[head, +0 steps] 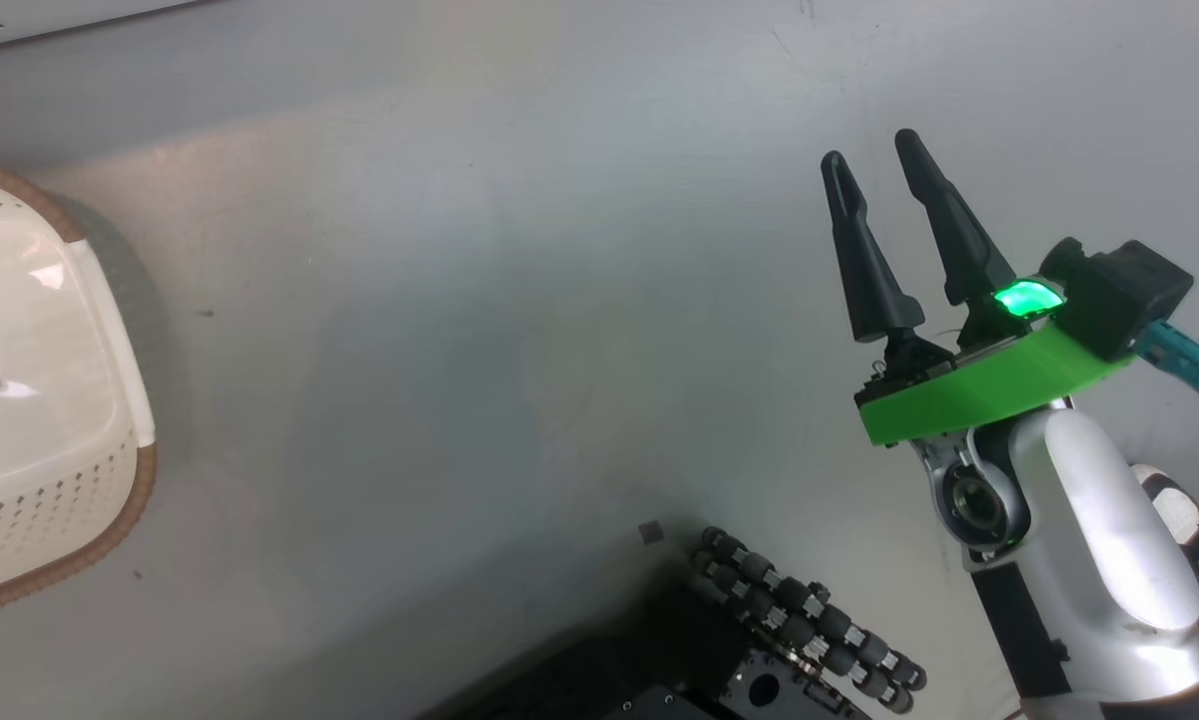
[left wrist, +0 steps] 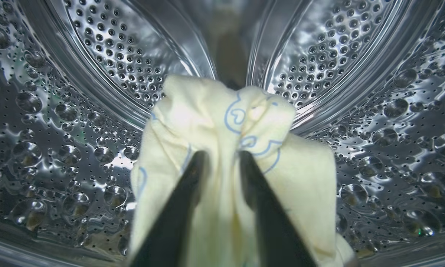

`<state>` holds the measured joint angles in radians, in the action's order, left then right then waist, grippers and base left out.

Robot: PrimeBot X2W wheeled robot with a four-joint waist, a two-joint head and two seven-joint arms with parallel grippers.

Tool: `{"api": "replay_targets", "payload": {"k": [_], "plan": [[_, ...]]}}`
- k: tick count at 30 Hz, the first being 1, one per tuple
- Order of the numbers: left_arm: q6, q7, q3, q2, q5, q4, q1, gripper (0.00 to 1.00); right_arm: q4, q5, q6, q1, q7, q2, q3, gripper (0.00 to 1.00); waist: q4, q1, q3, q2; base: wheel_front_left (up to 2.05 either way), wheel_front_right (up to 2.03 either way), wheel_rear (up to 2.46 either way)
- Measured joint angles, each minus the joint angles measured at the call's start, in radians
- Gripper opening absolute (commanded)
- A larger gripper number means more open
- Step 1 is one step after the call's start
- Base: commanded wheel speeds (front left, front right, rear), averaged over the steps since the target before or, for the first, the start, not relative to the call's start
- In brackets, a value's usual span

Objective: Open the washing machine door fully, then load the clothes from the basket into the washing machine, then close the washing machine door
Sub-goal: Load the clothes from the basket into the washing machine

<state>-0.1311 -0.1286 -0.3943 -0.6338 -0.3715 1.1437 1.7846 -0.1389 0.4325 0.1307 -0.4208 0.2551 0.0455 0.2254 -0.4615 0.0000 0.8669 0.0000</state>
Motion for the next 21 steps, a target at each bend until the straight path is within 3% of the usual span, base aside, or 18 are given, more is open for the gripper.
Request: {"api": "replay_targets", "payload": {"k": [14, 18, 21], "plan": [[0.000, -0.047, -0.096, 0.022, -0.108, 0.020, -0.019, 1.00, 0.000, -0.011, 0.000, -0.010, 0.000, 0.000, -0.030, 1.00, 0.042, 0.0000, -0.022, 0.0000, 0.00, 0.00, 0.00], [0.000, -0.057, -0.102, 0.036, -0.182, 0.014, -0.061, 1.00, -0.001, -0.036, 0.000, -0.017, 0.000, 0.000, -0.050, 1.00, 0.069, 0.0000, -0.045, 0.0000, 0.00, 0.00, 0.00], [0.000, -0.067, -0.161, 0.044, -0.214, -0.019, -0.132, 1.00, -0.005, -0.064, 0.000, -0.016, 0.000, 0.000, -0.075, 1.00, 0.097, 0.0000, -0.079, 0.0000, 0.00, 0.00, 0.00]]}}
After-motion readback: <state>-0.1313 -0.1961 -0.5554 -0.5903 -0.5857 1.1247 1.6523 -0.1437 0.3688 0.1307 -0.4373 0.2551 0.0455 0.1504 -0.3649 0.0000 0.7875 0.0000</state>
